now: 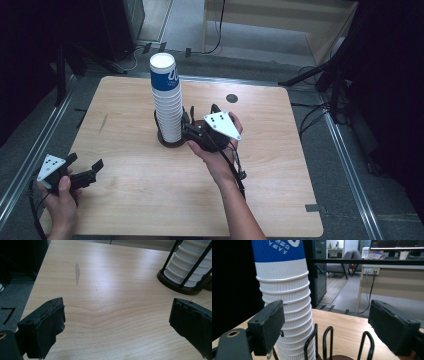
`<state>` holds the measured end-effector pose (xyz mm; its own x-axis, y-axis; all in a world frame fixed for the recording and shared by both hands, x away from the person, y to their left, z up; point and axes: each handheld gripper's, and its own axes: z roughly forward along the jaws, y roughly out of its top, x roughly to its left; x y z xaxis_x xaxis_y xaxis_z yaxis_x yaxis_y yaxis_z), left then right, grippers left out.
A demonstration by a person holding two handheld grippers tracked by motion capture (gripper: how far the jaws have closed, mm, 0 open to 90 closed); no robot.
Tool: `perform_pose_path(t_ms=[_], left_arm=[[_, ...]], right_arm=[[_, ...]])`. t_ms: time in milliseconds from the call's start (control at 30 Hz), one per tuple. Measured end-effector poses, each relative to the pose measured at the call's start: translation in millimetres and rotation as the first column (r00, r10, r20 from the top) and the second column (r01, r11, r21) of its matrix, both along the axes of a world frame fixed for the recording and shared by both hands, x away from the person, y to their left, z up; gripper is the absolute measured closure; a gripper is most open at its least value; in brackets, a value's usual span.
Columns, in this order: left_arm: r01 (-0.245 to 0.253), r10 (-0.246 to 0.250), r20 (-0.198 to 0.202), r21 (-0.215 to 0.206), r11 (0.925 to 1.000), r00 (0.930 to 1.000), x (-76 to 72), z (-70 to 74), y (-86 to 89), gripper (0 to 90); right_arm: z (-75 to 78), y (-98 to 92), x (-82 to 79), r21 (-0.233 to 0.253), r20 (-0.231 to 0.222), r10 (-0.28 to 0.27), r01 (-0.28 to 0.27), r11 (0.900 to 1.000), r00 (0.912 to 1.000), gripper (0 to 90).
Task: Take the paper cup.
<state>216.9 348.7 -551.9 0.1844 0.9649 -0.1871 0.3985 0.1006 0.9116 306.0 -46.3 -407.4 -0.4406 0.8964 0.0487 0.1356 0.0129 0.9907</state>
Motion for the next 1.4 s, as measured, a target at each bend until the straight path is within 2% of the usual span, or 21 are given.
perform_pose_path(t_ms=[367, 667, 1033, 1400], left_arm=[[0.004, -0.004, 0.004, -0.009, 1.0, 1.0, 0.0, -0.1, 0.7, 1.3], [0.013, -0.013, 0.013, -0.012, 0.9998, 0.9998, -0.1, -0.2, 0.9, 1.3], [0.016, -0.016, 0.015, -0.012, 0.9998, 0.9998, 0.0, -0.2, 1.0, 1.3], [0.021, -0.021, 0.011, -0.013, 0.9997, 0.9997, 0.4, -0.2, 1.6, 1.3]], right_arm=[[4.1, 18.2, 1.7, 0.003, 0.02, 0.02, -0.02, 1.0, 0.9996, 13.5], [9.3, 33.0, 6.3, 0.009, 0.008, 0.048, -0.048, 0.999, 0.9988, 11.3], [18.0, 50.6, 10.5, 0.004, 0.02, 0.07, -0.07, 0.998, 0.9973, 10.6], [25.5, 64.6, 21.9, 0.014, -0.002, 0.082, -0.082, 0.997, 0.9966, 13.7]])
